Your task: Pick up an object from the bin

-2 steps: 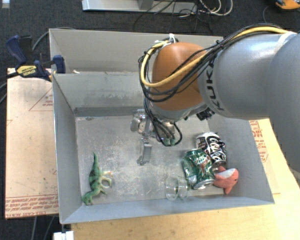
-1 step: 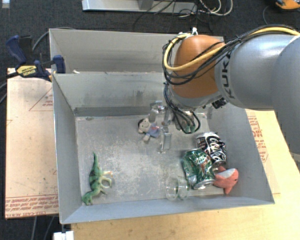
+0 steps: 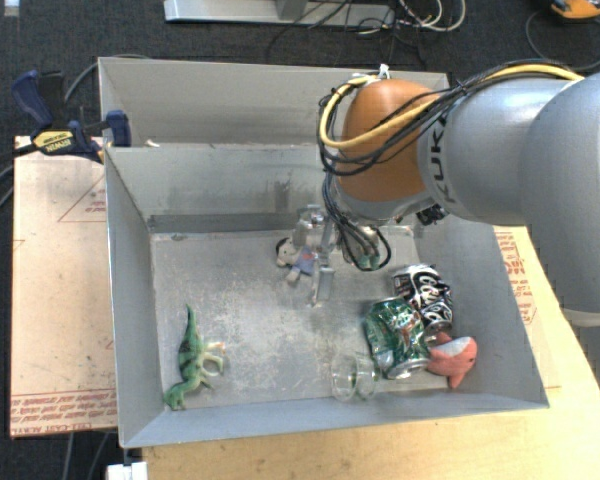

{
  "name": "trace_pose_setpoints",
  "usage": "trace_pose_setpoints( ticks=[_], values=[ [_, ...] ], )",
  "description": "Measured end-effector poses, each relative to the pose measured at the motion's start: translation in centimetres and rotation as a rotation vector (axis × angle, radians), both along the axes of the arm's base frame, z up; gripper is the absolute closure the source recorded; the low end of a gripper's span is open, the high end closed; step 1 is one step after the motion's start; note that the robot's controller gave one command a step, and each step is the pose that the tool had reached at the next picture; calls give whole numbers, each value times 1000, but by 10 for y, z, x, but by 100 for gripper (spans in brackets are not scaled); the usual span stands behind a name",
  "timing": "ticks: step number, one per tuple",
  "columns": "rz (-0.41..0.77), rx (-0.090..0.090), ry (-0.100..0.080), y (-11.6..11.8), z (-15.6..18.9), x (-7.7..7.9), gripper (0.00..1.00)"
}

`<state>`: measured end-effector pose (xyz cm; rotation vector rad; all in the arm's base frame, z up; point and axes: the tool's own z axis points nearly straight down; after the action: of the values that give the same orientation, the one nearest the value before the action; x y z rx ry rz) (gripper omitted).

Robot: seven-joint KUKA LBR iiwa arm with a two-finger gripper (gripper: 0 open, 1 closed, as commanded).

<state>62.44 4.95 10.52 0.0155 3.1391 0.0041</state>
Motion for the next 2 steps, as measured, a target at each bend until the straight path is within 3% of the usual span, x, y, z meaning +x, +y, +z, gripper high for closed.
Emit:
trace_pose_setpoints(
  ticks=[1,2],
  values=[
    [220,-4,-3,-8,-31,15,0],
    [30,2,-7,-4,-34,25,100]
  ],
)
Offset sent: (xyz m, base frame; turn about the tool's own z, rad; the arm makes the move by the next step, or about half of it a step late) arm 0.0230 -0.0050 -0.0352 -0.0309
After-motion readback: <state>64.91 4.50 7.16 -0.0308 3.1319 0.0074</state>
